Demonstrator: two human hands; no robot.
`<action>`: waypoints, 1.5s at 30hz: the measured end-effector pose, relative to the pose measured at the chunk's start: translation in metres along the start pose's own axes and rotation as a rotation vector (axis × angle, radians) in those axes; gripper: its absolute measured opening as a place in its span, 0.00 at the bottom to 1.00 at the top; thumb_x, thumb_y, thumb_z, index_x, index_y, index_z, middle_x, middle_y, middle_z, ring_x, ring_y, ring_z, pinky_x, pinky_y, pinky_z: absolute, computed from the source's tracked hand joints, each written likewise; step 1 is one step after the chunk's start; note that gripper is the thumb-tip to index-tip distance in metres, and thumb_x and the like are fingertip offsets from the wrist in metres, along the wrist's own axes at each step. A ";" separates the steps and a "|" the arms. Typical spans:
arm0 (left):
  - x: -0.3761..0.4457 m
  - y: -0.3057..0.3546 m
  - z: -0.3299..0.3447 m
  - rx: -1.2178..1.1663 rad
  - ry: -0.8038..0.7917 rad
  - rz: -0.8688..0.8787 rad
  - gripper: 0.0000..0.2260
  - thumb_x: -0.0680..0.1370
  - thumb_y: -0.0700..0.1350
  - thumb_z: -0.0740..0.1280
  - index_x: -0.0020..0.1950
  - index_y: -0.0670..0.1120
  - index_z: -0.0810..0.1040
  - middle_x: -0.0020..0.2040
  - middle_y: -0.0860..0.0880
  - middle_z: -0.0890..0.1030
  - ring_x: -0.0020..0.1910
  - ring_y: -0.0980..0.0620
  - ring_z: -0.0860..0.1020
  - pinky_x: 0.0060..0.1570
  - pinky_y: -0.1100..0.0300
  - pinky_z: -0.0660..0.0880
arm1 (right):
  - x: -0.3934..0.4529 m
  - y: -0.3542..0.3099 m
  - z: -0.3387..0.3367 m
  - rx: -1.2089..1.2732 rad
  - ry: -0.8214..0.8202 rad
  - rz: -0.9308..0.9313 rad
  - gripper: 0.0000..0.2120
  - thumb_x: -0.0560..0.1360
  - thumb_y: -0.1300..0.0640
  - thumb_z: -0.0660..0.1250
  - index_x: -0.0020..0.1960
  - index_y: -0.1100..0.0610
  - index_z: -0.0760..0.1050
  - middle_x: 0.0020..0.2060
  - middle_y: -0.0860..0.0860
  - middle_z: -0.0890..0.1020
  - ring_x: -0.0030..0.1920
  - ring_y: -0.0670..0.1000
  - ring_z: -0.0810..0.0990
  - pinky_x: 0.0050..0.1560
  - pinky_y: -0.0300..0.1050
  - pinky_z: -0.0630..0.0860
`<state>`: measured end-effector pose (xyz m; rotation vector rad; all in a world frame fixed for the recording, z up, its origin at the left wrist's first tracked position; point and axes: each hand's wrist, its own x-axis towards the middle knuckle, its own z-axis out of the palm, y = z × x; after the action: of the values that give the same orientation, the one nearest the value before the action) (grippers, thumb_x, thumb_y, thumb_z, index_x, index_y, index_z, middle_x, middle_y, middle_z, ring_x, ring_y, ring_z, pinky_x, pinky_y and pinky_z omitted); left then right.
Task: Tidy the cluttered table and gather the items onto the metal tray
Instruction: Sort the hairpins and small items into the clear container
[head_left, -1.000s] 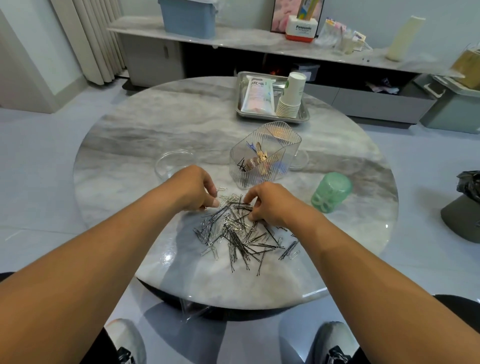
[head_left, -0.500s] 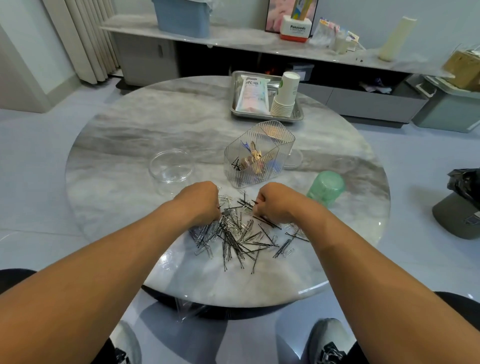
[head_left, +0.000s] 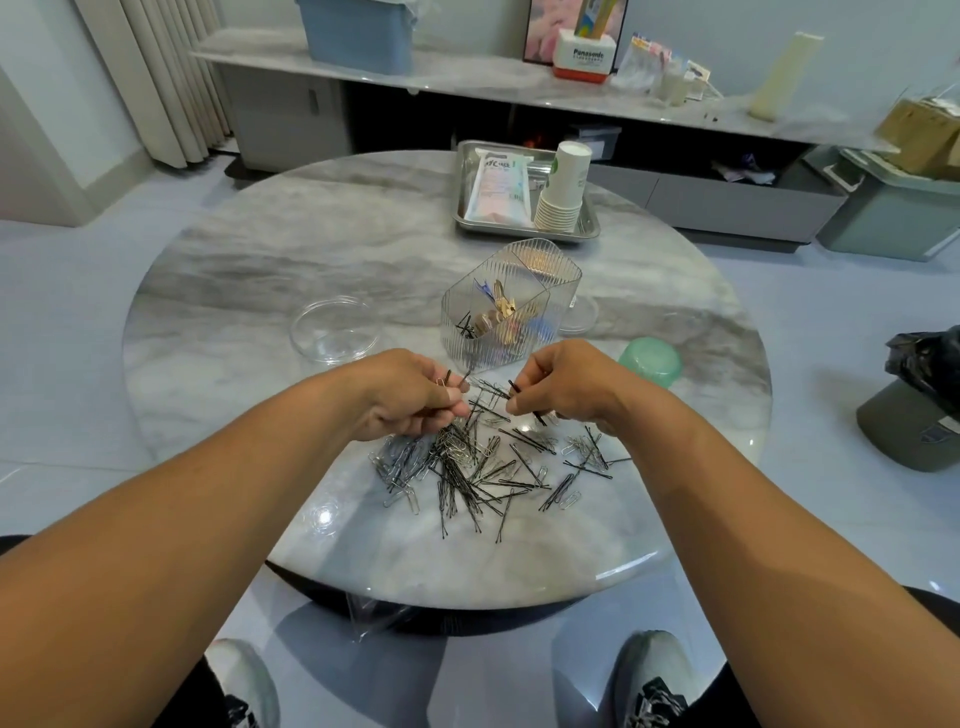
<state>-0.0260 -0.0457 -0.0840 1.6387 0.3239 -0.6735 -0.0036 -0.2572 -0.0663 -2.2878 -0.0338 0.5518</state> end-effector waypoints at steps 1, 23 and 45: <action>-0.001 0.000 0.001 -0.063 -0.019 -0.006 0.06 0.82 0.35 0.64 0.57 0.40 0.77 0.40 0.45 0.85 0.33 0.55 0.80 0.37 0.63 0.79 | -0.001 0.000 -0.002 0.023 0.001 -0.002 0.10 0.67 0.61 0.82 0.40 0.55 0.81 0.30 0.47 0.82 0.29 0.43 0.76 0.26 0.35 0.70; -0.005 0.011 0.006 -0.159 0.064 0.059 0.08 0.86 0.42 0.57 0.53 0.44 0.75 0.47 0.46 0.87 0.48 0.41 0.86 0.47 0.50 0.83 | -0.002 -0.005 -0.011 0.089 -0.130 -0.160 0.04 0.74 0.63 0.75 0.45 0.55 0.84 0.35 0.48 0.86 0.37 0.43 0.82 0.43 0.36 0.79; -0.003 0.003 0.005 0.002 -0.001 0.159 0.08 0.79 0.31 0.68 0.57 0.37 0.80 0.48 0.36 0.84 0.38 0.49 0.85 0.36 0.62 0.82 | -0.004 -0.009 -0.004 0.175 -0.055 -0.105 0.02 0.78 0.63 0.72 0.47 0.58 0.80 0.36 0.52 0.84 0.36 0.47 0.84 0.34 0.36 0.77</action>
<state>-0.0274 -0.0509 -0.0801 1.6465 0.1899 -0.5551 -0.0039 -0.2546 -0.0561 -2.0878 -0.1268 0.5413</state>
